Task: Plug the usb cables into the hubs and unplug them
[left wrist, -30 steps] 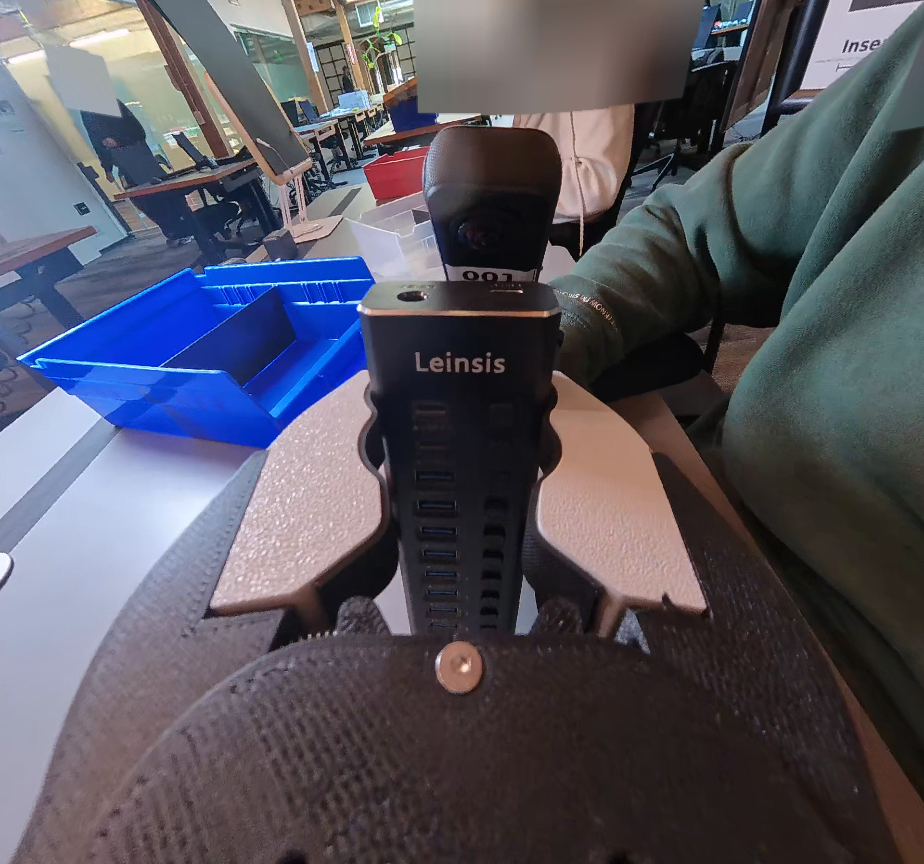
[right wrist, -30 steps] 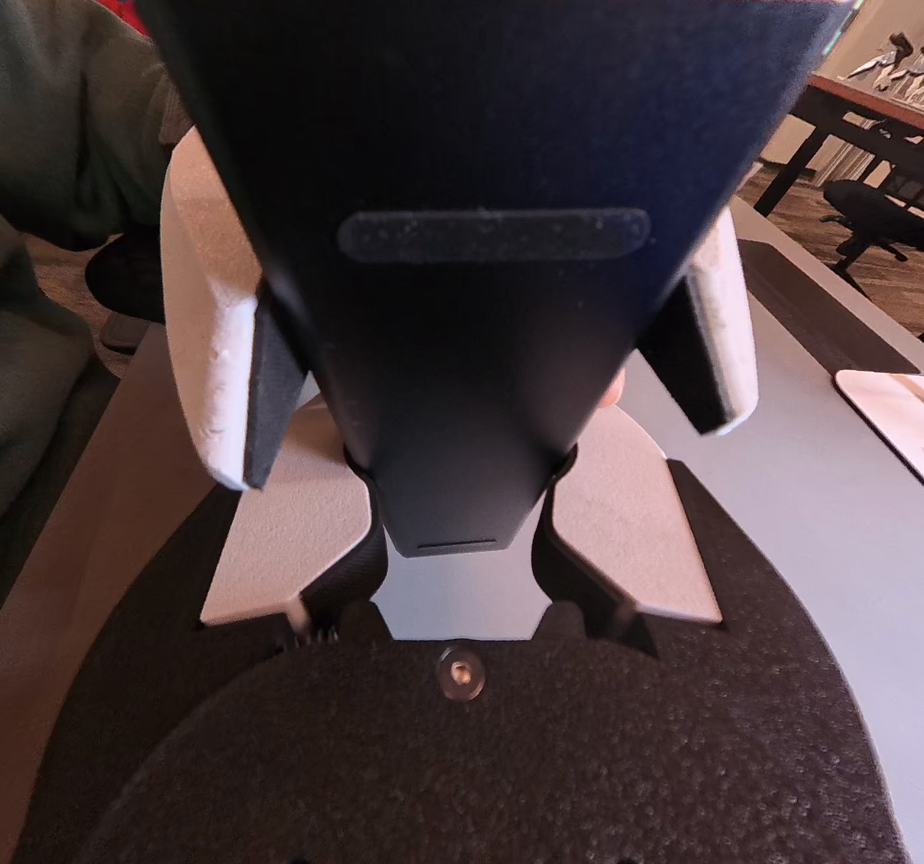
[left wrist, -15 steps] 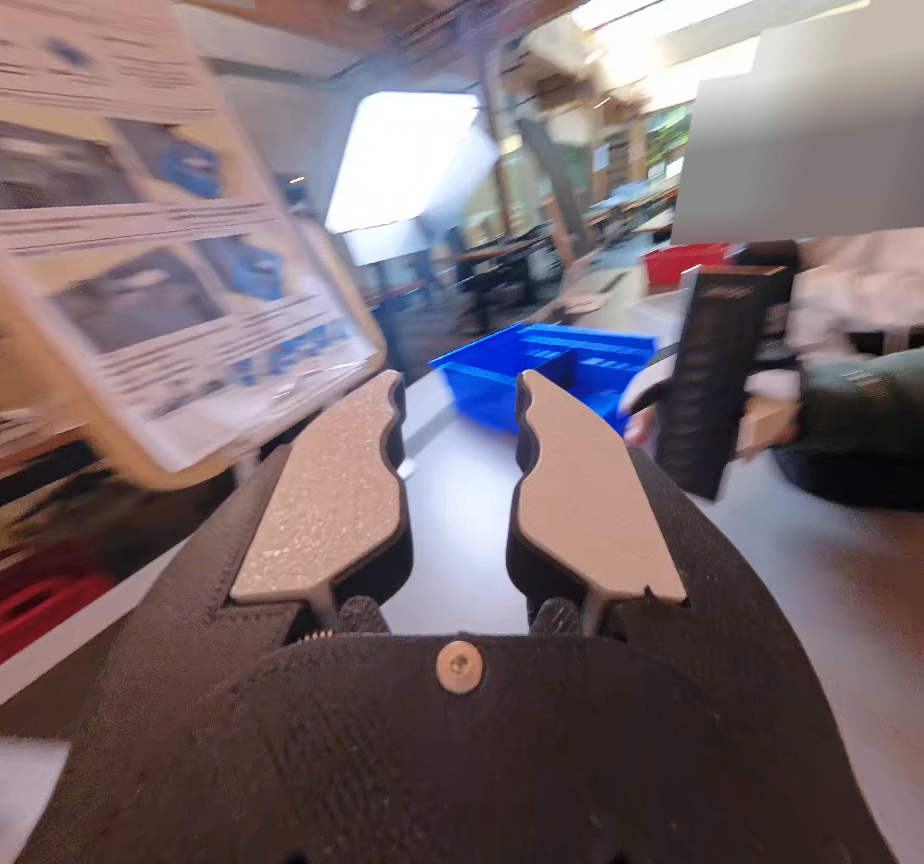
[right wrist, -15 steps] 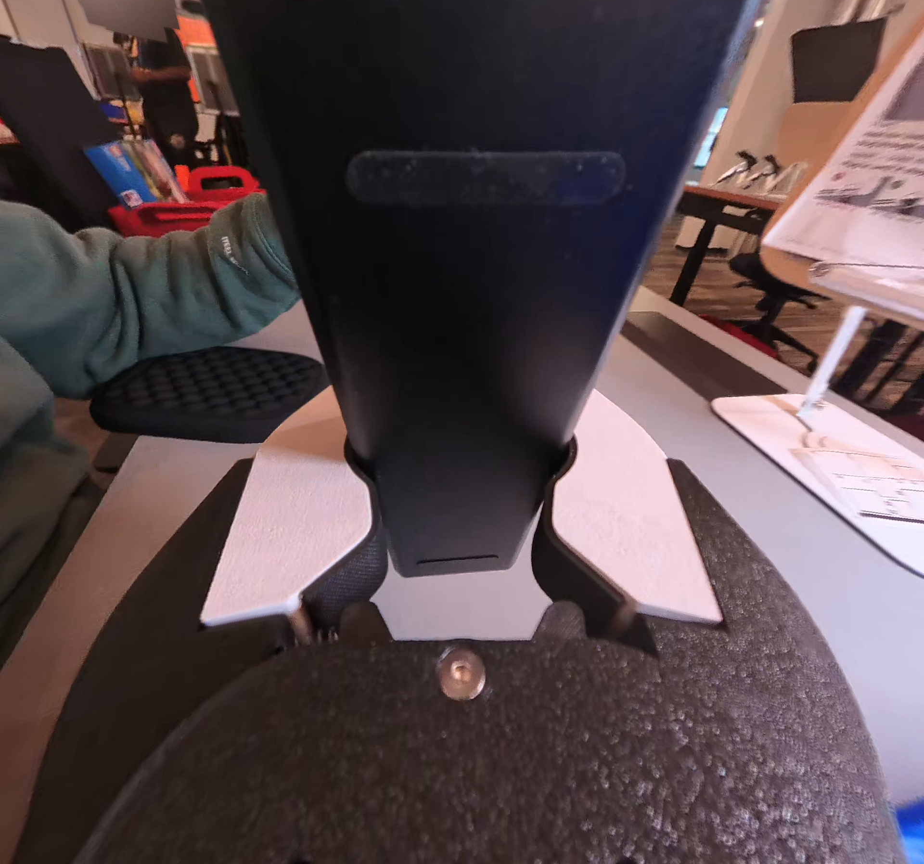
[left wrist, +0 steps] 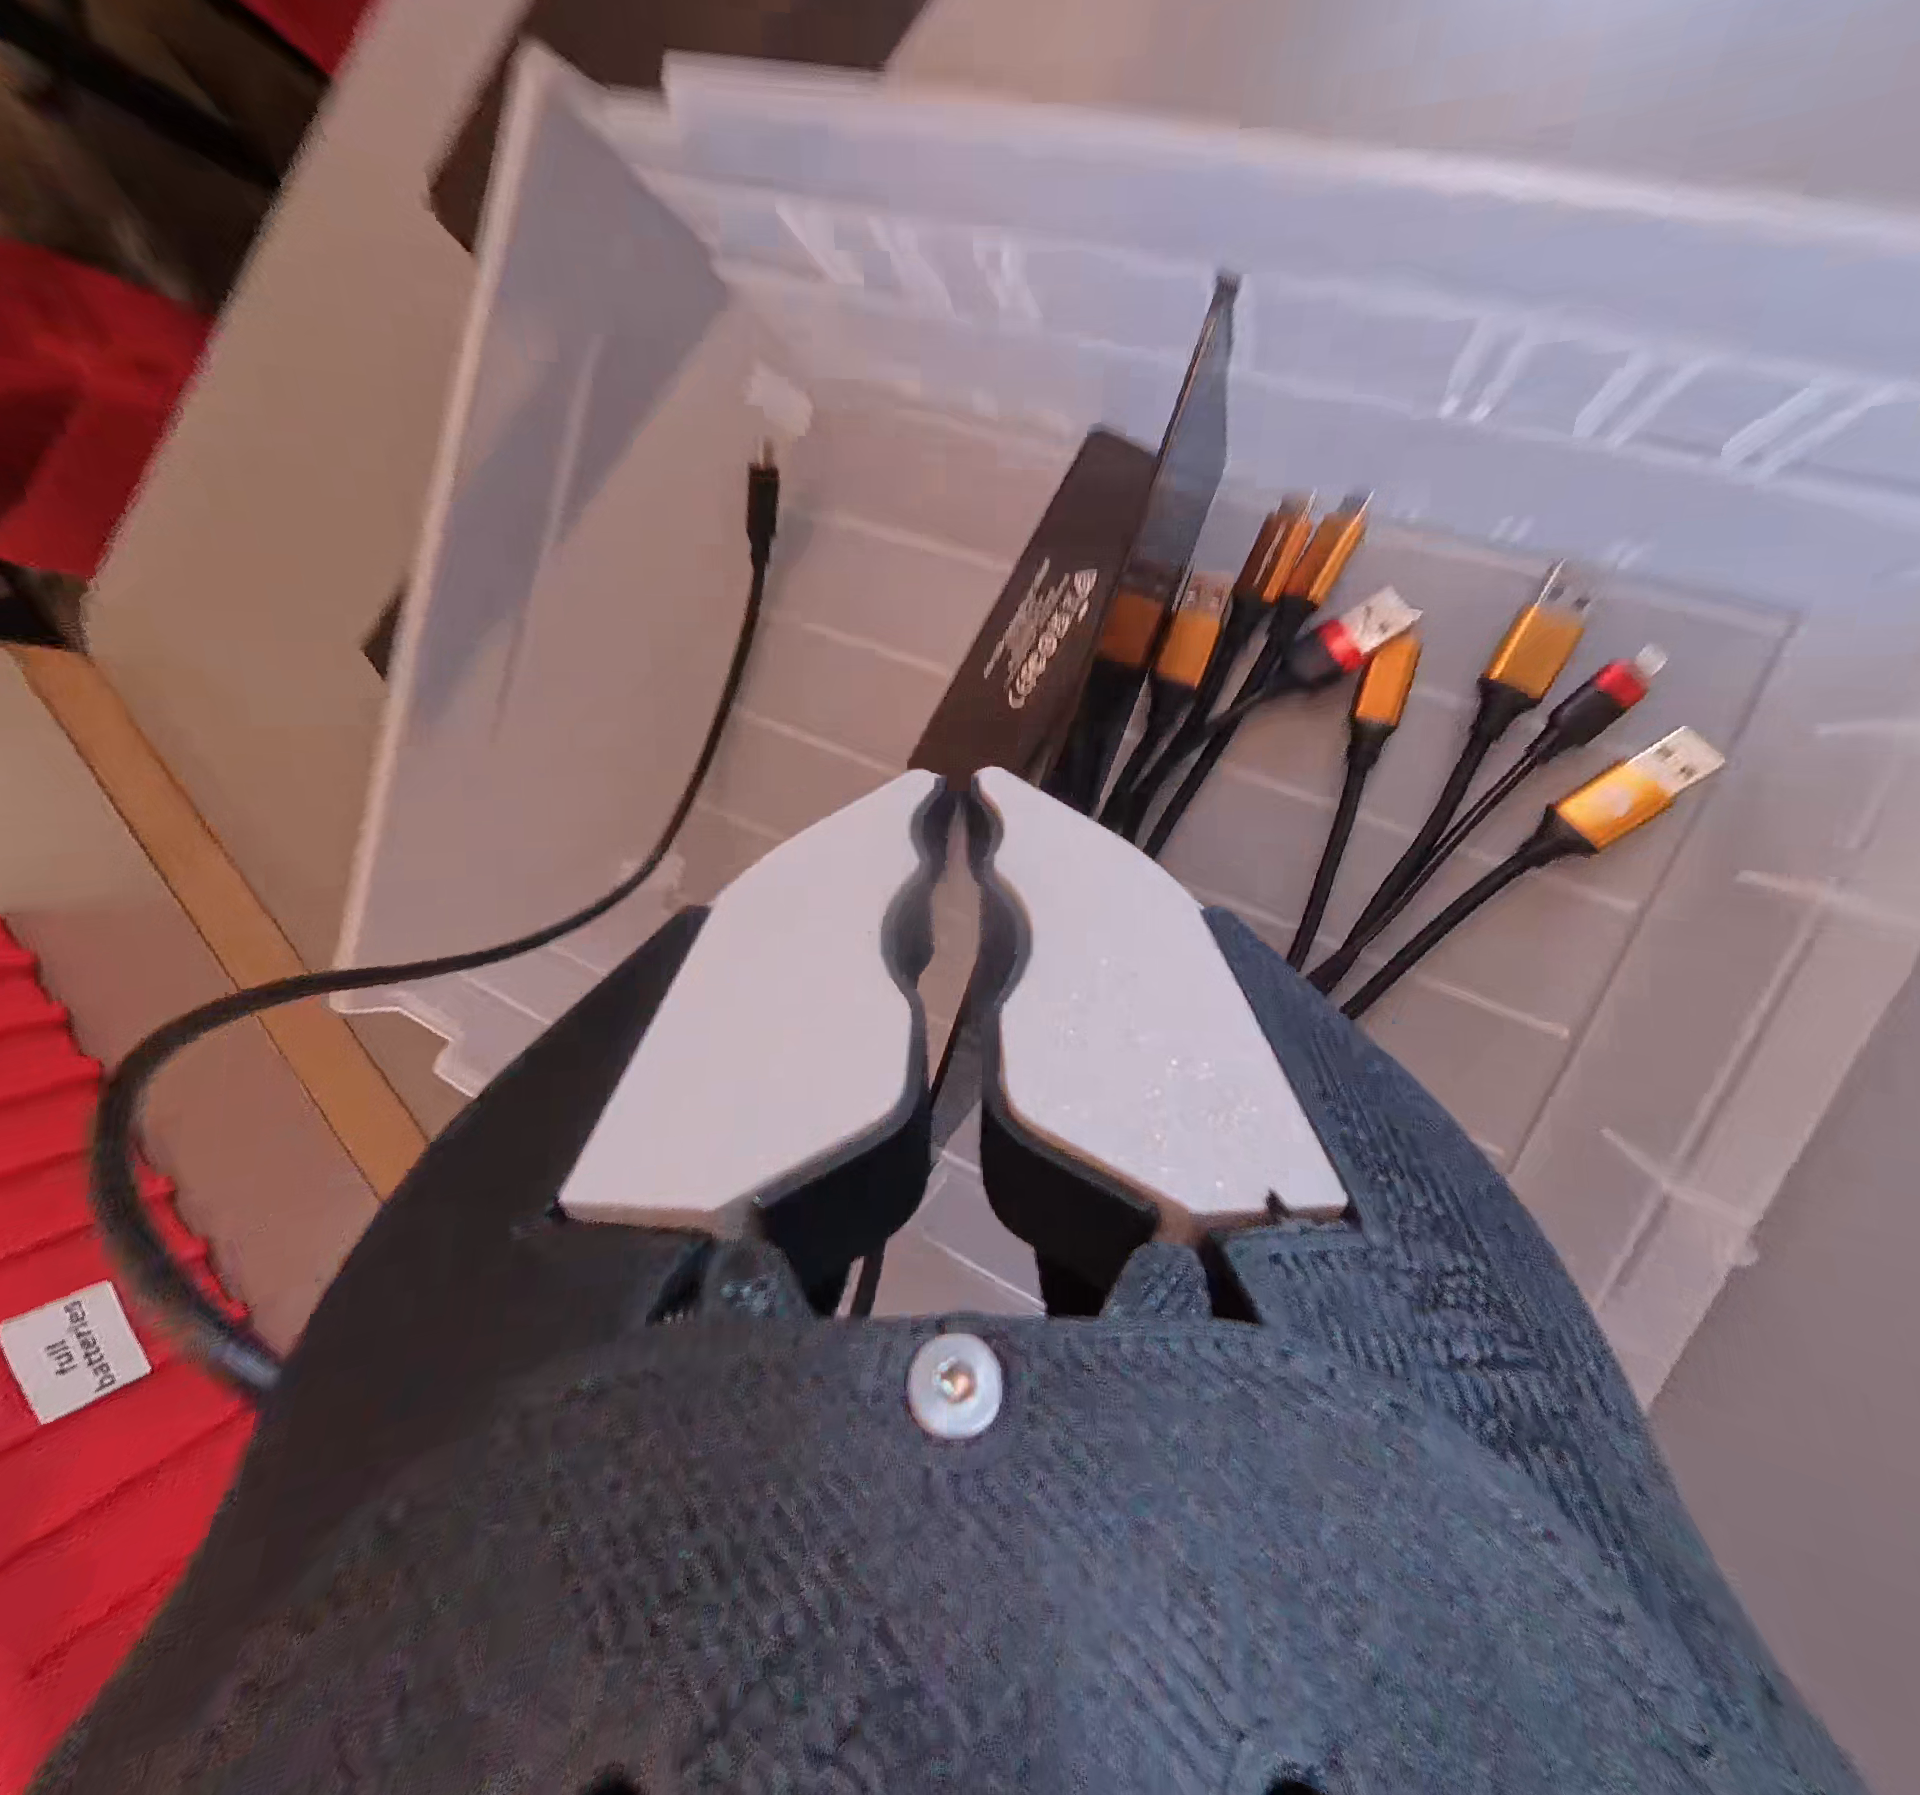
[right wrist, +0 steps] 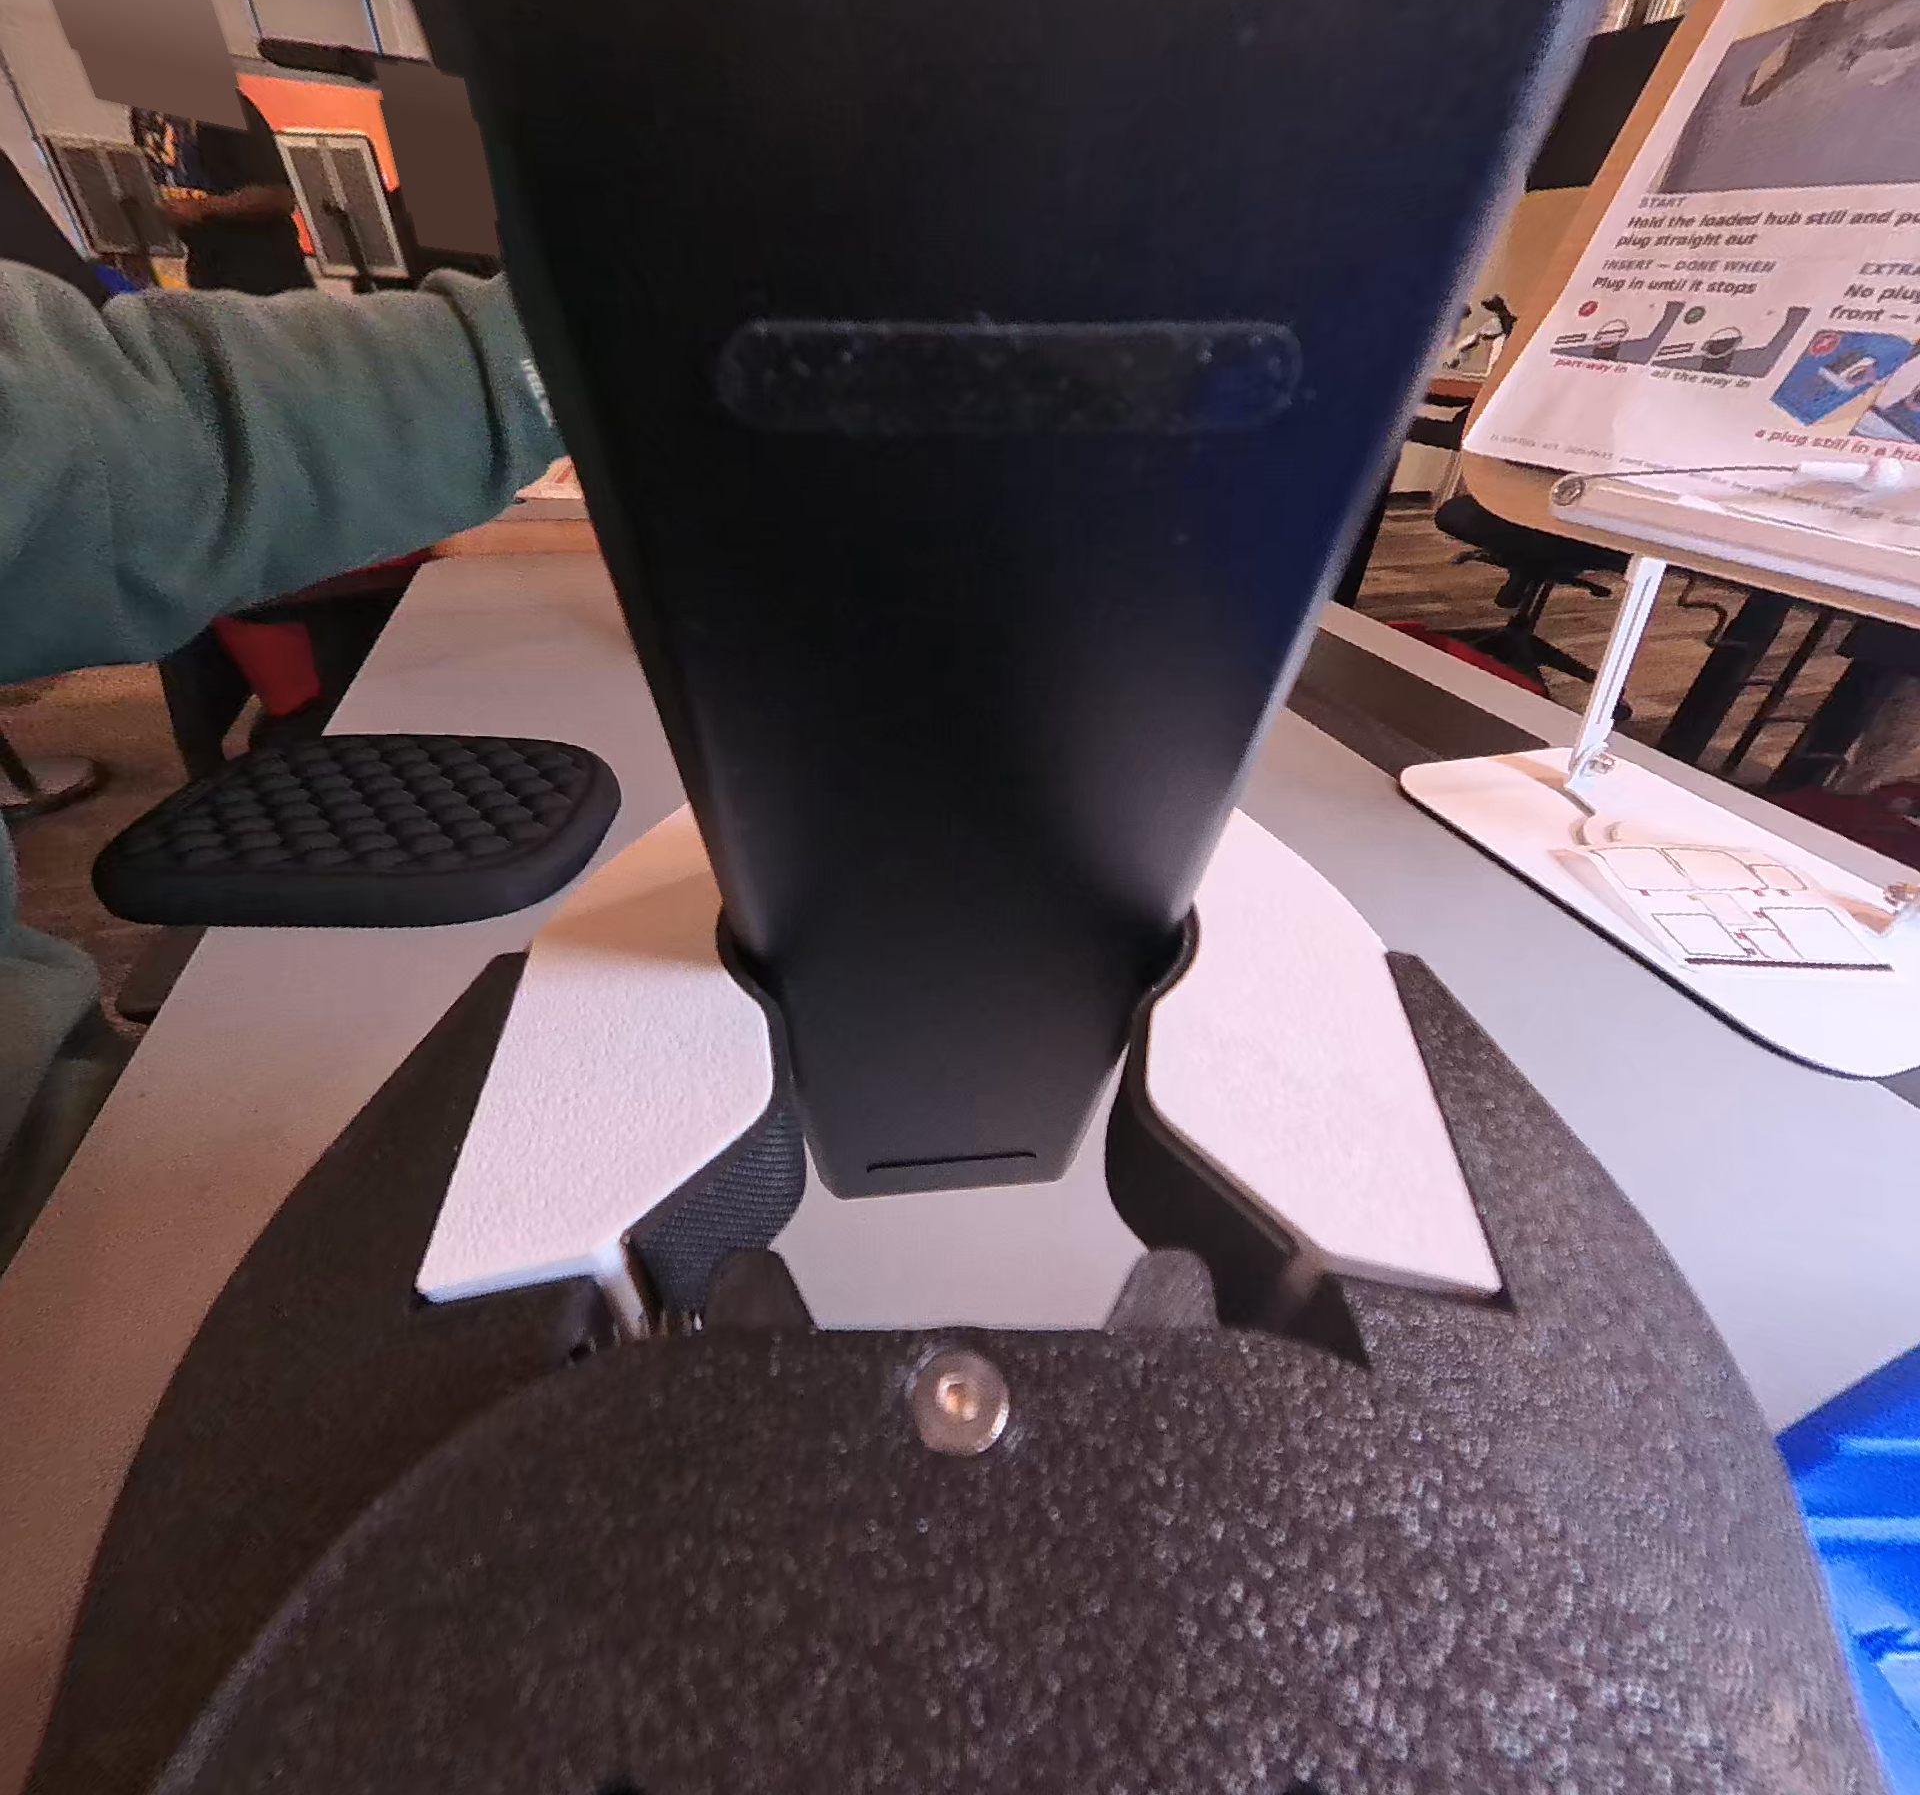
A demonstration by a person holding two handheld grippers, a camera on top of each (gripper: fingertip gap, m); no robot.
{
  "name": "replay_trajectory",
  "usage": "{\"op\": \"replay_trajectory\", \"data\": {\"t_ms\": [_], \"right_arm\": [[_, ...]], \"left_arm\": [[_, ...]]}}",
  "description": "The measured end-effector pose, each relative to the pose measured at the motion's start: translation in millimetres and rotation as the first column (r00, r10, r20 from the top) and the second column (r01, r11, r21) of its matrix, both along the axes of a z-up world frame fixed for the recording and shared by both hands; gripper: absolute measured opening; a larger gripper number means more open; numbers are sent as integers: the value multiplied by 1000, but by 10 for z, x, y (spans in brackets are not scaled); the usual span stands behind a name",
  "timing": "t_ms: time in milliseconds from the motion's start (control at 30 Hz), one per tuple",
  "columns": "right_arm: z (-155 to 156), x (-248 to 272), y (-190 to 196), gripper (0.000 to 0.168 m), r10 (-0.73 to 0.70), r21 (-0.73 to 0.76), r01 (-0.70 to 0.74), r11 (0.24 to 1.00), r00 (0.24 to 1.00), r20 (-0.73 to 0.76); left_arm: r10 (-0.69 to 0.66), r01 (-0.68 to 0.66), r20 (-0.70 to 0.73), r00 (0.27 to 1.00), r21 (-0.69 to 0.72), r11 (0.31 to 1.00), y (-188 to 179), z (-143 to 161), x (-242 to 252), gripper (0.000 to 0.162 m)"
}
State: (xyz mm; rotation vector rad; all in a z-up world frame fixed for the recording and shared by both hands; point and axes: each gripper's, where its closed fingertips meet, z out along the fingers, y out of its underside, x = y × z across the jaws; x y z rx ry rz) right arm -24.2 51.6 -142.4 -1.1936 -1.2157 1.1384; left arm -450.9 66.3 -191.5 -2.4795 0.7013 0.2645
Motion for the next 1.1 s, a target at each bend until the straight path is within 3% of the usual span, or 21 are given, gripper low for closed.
{"op": "replay_trajectory", "data": {"t_ms": [67, 233, 367, 567, 667, 700, 733, 833, 1000, 1100], "right_arm": [[-35, -2, 11, 71, -4, -10, 4, 1000, 1000, 10], [-105, -13, 32, 72, -10, -19, 10, 1000, 999, 32], [-136, -18, 40, 72, -7, -25, 8, 1000, 999, 42], [-181, -25, 49, 72, 2, -39, 0, 999, 998, 58], [-186, -23, 37, 72, 3, -34, -1, 999, 998, 63], [-183, -21, 32, 71, 3, -31, -1, 1000, 998, 64], [-178, -19, 28, 71, 2, -28, 0, 1000, 998, 64], [-161, -9, 21, 71, -1, -20, 3, 1000, 998, 62], [-151, -5, 25, 71, -2, -23, 3, 1000, 998, 59], [-178, -22, 30, 72, -2, -31, 4, 1000, 998, 68]], "left_arm": [[37, -38, -17, 999, -66, 997, 17, -164, -102, 16], [70, -63, 76, 995, -87, 994, 182, -228, -58, 21], [107, -88, 149, 983, -127, 988, 255, -240, -84, 41], [173, -139, 183, 968, -183, 973, 312, -375, -161, 52], [183, -126, 260, 948, -221, 967, 299, -399, -90, 40], [173, -110, 269, 947, -234, 966, 288, -398, -62, 28], [161, -107, 238, 958, -223, 969, 296, -383, -91, 0], [153, -109, 192, 969, -221, 969, 276, -375, -133, 0], [196, -188, 146, 970, -64, 980, 363, -38, -345, 0], [209, -203, 118, 971, -62, 977, 316, 31, -432, 0]]}}
